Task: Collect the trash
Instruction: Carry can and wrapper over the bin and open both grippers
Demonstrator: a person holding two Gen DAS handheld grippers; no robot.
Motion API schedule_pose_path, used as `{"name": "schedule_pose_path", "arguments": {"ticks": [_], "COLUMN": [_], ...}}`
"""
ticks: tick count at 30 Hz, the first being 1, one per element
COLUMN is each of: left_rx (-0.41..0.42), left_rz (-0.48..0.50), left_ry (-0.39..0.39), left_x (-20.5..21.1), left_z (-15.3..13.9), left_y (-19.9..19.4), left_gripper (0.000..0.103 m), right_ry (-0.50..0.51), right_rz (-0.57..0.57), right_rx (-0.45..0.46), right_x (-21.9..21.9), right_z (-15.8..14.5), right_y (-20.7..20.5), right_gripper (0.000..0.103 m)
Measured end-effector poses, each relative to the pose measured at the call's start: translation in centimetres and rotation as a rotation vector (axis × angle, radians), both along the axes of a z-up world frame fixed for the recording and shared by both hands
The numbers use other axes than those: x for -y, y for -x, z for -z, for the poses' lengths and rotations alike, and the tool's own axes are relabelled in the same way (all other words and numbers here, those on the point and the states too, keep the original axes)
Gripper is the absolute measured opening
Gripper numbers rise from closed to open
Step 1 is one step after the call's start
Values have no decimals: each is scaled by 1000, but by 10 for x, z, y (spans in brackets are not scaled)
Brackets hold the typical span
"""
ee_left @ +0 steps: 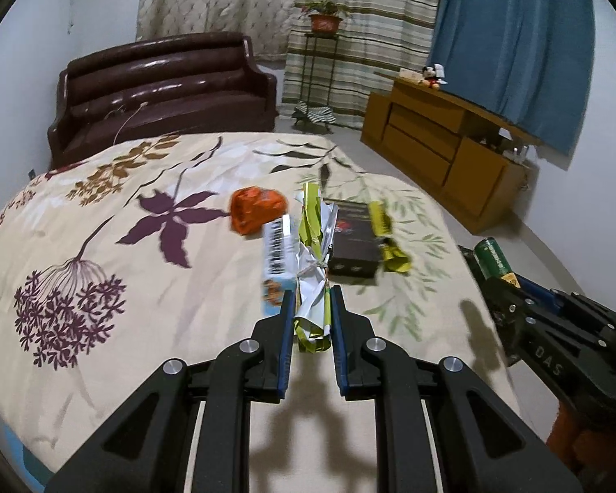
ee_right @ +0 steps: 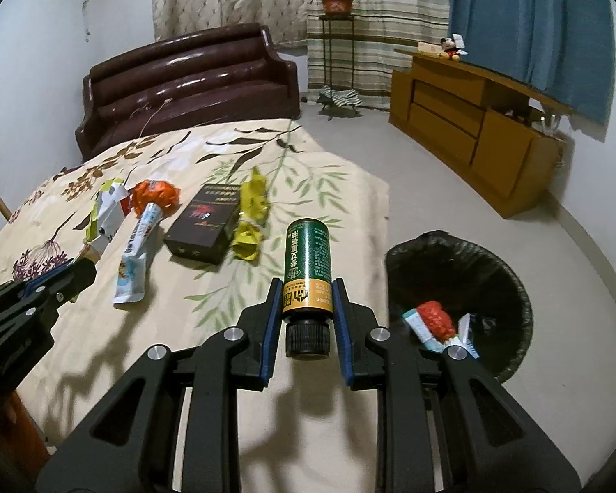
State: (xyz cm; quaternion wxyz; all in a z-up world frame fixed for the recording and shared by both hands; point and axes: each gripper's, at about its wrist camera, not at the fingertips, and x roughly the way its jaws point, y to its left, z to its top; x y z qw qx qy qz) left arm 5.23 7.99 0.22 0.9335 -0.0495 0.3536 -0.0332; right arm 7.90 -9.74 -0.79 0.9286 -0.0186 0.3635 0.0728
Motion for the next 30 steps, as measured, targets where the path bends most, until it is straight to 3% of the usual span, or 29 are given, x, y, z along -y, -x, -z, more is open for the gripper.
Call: {"name": "schedule_pose_path", "arguments": {"ticks": [13, 30], "left_rx": [27, 28], "left_rz": [94, 215], "left_ry": [-39, -81], "left_x": [68, 144], "left_z": [-7, 2], "left_y": [-6, -31], "left_gripper": [18, 18], "right_ry": [-15, -9], "right_rz": [97, 242], "right_rx": [30, 22], "right_x": [69, 147], "right_z": [-6, 10], "right_y": [5, -9], "right_gripper": [23, 23]}}
